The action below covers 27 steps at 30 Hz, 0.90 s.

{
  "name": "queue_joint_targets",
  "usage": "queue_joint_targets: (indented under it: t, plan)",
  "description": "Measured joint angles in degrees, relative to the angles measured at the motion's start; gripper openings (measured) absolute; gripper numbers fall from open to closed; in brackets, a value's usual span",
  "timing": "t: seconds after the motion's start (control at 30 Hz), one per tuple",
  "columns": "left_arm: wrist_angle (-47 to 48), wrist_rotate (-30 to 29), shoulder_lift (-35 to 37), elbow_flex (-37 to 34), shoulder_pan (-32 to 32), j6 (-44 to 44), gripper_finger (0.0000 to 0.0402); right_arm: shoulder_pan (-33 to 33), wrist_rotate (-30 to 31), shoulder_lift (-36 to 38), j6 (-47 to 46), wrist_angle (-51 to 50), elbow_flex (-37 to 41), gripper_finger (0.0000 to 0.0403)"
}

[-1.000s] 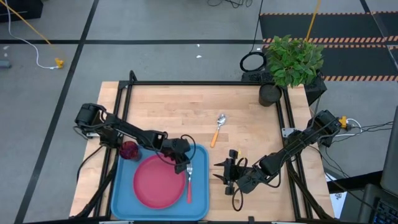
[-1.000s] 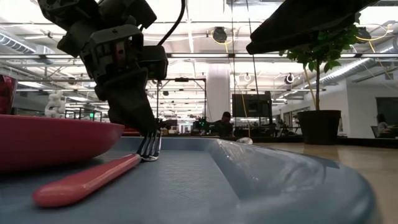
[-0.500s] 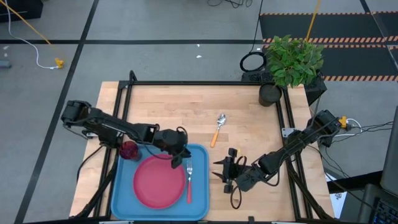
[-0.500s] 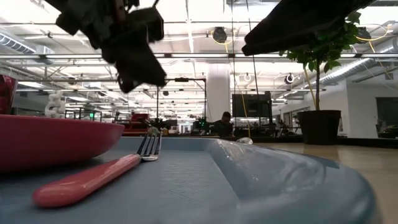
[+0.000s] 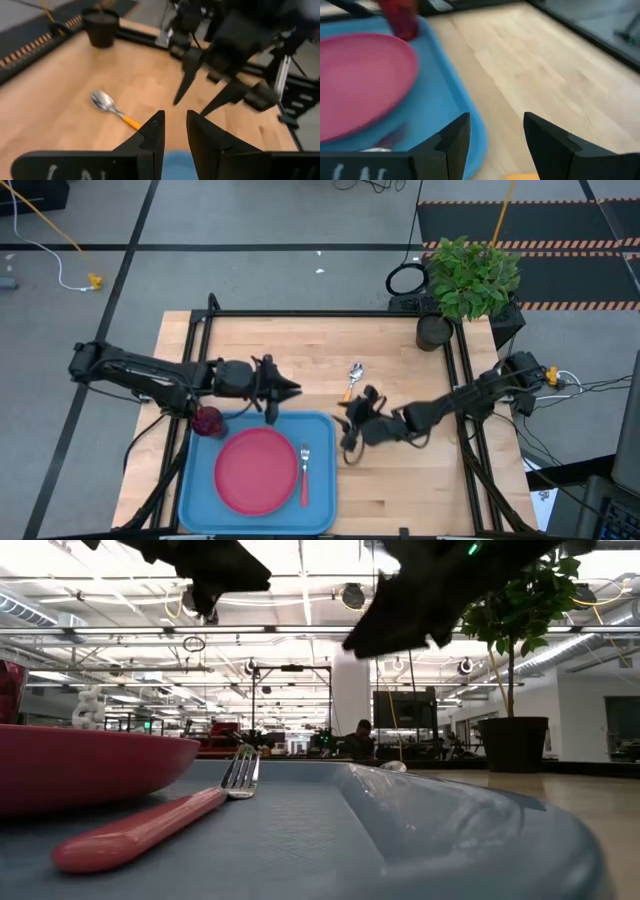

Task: Pick and place plate/cup/fork/spoon on tray
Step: Put the yellow spoon on the blue serving tray to the right of the pink fork

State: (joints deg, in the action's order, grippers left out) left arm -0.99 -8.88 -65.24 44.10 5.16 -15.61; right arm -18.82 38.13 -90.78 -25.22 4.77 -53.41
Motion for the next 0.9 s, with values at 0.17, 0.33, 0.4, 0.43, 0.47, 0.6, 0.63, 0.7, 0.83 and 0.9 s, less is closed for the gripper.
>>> queue_joint_targets:
  t: [0.17,0.33,0.4,0.43,0.47,0.6,0.63,0.7,0.83,0.9]
  plan:
    - [-0.13,0.02,3.73,0.00,-2.43,1.91,0.0081,7.87,-4.43,0.00,-10.91,-5.75,0.00,0.0176]
    - [0.06,0.12,6.93,0.00,-4.45,5.15,0.0081,11.58,-5.08,0.00,-16.92,-8.71,0.00,0.0181]
    - [-0.26,0.09,7.44,0.01,-5.55,5.47,0.0081,12.43,-5.23,0.00,-17.63,-10.29,0.00,0.0187]
    - [-0.29,0.09,7.66,0.04,-6.09,5.39,0.0081,12.83,-5.25,0.00,-18.12,-10.74,0.00,0.0191]
    - [0.13,0.09,7.81,0.04,-6.59,5.20,0.0081,13.23,-5.27,0.00,-19.00,-10.98,0.12,0.0194]
    - [0.06,0.07,7.50,0.02,-7.37,5.00,0.0081,14.36,-5.40,-1.14,-24.07,-11.01,1.85,0.0209]
    - [0.25,0.10,7.38,0.02,-7.38,5.00,0.0081,14.38,-5.54,-1.53,-25.24,-11.29,2.37,0.0212]
    - [0.00,0.11,6.60,0.02,-7.38,4.97,0.0081,14.38,-6.72,-1.97,-27.38,-11.24,3.09,0.0218]
    - [0.01,0.14,5.28,0.02,-7.38,4.87,0.0081,14.70,-6.80,-1.99,-29.20,-10.99,4.13,0.0224]
    - [-0.03,0.20,4.90,0.02,-7.38,4.84,0.0081,15.26,-6.78,-1.99,-29.61,-11.03,4.63,0.0224]
